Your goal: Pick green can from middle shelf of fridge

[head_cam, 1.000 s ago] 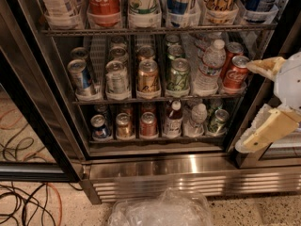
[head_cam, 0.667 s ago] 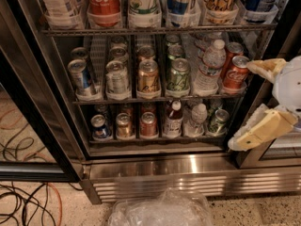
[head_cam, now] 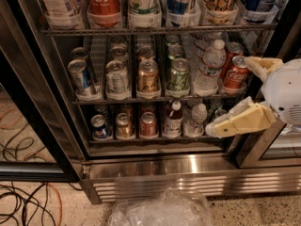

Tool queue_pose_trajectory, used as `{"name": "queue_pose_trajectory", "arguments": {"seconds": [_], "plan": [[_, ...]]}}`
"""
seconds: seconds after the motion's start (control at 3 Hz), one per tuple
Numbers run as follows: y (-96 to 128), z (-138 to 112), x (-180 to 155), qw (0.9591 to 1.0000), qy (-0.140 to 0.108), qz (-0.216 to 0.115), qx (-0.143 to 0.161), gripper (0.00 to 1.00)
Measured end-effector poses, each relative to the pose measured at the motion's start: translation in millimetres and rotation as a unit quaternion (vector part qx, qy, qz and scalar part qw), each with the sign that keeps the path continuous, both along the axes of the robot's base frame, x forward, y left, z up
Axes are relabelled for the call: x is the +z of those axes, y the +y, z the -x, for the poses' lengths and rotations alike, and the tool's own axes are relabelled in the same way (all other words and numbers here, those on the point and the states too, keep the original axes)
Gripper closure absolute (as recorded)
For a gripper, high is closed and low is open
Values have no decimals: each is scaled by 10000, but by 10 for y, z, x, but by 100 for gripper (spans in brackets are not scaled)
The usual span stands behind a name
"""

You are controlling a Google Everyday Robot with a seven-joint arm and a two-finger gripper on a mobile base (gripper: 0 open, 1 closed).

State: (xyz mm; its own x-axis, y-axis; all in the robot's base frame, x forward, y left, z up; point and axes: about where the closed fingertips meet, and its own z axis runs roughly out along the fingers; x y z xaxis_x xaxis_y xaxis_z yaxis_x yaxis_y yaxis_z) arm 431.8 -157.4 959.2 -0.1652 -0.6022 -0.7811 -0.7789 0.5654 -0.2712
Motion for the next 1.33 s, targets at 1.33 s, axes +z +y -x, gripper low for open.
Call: {"name": "queue_pose_trajectory", "arguments": {"seconds": [1.33], "plan": [[212, -63, -297, 9874, -223, -1204, -1001, 0]]}}
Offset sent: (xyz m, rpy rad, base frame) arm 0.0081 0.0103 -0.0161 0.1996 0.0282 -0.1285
